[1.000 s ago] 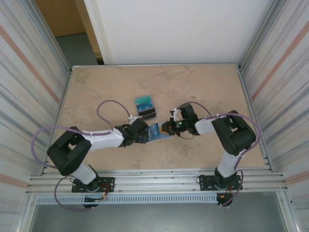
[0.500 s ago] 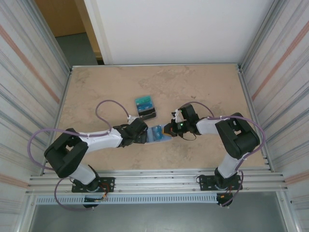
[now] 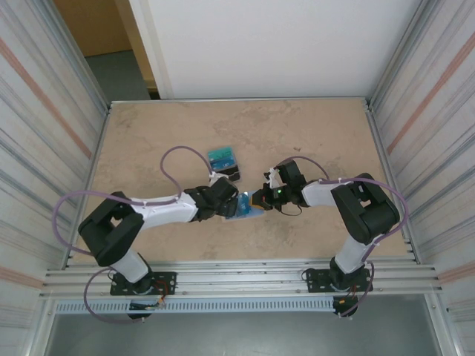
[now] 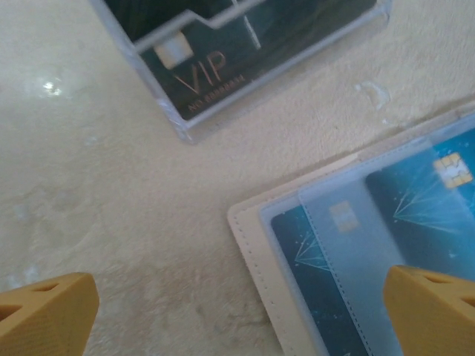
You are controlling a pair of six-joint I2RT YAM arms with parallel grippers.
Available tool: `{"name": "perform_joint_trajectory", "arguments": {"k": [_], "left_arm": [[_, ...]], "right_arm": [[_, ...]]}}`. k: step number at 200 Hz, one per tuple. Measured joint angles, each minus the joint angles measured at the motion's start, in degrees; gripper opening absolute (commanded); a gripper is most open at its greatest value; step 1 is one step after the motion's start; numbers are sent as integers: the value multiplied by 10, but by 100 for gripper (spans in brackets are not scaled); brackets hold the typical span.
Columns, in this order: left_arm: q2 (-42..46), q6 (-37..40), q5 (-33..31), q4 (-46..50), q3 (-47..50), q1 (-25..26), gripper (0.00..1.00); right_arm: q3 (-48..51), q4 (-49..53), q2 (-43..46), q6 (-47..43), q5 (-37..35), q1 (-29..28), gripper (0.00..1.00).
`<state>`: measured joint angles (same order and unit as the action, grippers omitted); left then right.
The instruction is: Take the credit cards out of the card holder
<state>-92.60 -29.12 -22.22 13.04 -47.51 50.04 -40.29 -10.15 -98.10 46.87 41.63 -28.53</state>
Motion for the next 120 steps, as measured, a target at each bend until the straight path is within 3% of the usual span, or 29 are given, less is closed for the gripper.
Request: {"name": "perform_joint_trajectory", "arguments": {"k": [120], "left_arm": [[-29,9,1,-5,-13,2,99]], "right_arm": [[0,-92,-18,40,28,-1,21]]}}
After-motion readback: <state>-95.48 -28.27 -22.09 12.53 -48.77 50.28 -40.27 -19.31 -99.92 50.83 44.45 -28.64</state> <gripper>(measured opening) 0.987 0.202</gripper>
